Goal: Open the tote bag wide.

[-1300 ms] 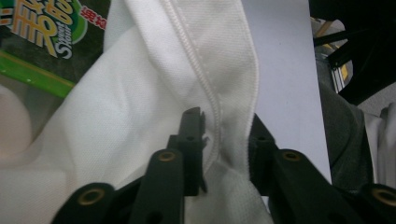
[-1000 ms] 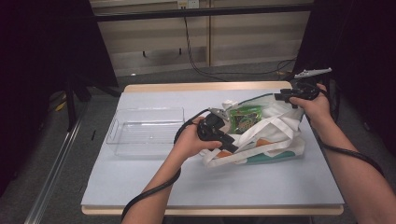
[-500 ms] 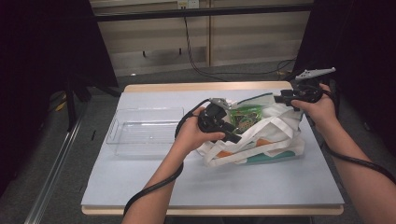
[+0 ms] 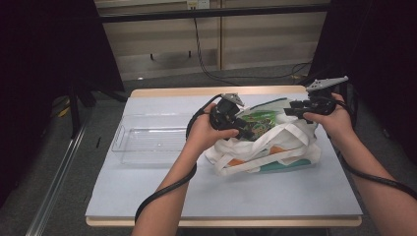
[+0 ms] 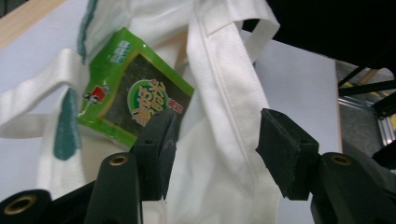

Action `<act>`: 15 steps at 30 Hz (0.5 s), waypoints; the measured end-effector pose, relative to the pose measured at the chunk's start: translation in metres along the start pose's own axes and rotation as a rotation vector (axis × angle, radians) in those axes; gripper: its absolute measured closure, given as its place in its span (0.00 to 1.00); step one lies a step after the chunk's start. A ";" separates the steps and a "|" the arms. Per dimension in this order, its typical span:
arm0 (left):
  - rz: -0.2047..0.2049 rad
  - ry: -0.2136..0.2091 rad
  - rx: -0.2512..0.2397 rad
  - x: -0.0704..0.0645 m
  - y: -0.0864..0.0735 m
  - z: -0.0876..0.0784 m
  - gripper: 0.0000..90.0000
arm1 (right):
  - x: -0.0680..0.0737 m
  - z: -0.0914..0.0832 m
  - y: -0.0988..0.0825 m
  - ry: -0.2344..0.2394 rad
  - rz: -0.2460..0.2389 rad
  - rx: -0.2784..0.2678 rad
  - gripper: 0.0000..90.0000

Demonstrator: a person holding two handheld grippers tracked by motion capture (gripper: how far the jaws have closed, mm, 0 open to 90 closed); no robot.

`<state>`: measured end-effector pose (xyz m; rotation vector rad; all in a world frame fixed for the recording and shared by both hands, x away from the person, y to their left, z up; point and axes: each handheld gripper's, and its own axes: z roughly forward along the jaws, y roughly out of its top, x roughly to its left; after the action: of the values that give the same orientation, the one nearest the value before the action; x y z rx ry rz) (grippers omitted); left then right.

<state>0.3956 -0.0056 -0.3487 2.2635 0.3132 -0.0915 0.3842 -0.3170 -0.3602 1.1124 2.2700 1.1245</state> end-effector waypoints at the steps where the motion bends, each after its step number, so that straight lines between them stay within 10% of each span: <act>1: -0.007 0.003 -0.001 0.001 0.000 0.000 0.51 | 0.001 0.001 0.000 0.010 0.004 -0.001 0.66; 15: -0.013 0.076 -0.019 0.014 0.009 -0.004 0.55 | 0.012 0.012 -0.008 0.064 -0.014 0.044 0.68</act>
<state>0.4117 -0.0052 -0.3418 2.2495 0.3681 -0.0093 0.3802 -0.3046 -0.3743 1.0895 2.3582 1.1253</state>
